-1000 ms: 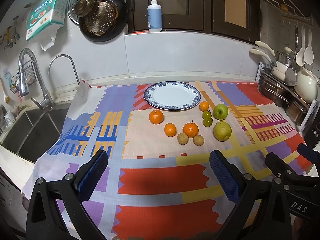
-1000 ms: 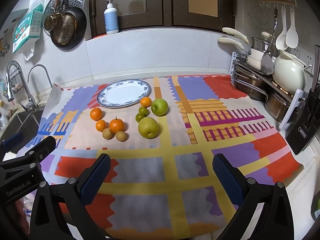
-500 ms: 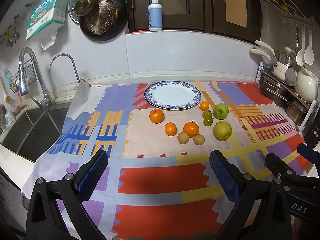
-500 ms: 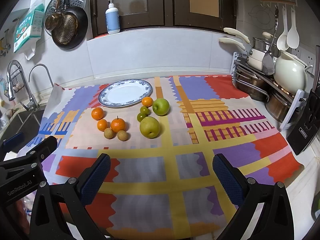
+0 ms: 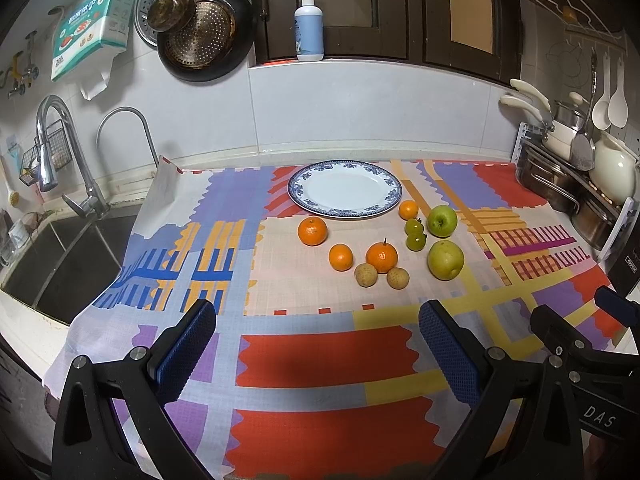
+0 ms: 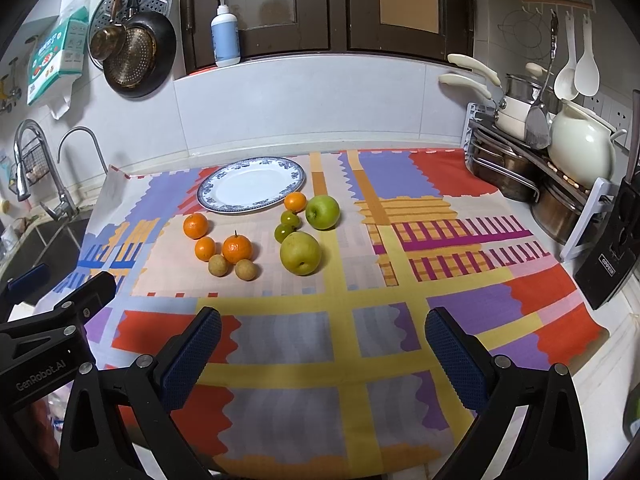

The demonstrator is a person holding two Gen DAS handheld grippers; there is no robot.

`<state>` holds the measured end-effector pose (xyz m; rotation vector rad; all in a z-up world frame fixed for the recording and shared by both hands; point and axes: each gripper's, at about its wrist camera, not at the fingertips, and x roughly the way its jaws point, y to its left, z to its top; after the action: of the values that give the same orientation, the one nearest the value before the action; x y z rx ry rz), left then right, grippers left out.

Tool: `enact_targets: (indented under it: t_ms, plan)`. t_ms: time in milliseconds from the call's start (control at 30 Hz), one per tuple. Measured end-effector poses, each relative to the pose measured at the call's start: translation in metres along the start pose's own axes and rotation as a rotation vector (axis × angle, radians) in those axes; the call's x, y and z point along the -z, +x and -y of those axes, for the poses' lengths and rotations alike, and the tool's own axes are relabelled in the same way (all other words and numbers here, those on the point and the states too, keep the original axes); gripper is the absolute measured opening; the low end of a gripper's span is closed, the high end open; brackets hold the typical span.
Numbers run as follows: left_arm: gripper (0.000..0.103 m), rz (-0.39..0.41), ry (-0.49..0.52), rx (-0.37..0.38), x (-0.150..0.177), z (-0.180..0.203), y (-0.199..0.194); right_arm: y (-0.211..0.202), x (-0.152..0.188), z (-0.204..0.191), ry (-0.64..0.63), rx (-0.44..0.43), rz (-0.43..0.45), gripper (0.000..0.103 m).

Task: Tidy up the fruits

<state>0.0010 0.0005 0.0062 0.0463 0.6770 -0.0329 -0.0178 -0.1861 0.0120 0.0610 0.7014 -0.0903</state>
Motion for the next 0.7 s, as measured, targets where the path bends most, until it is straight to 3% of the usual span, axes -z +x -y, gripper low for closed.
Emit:
enact_targets:
  t_ms: [700]
  plan:
    - [0.103, -0.004, 0.001, 0.001, 0.0025, 0.0017, 0.0017, 0.0017, 0.0028, -0.0036, -0.009, -0.005, -0.01, 0.103]
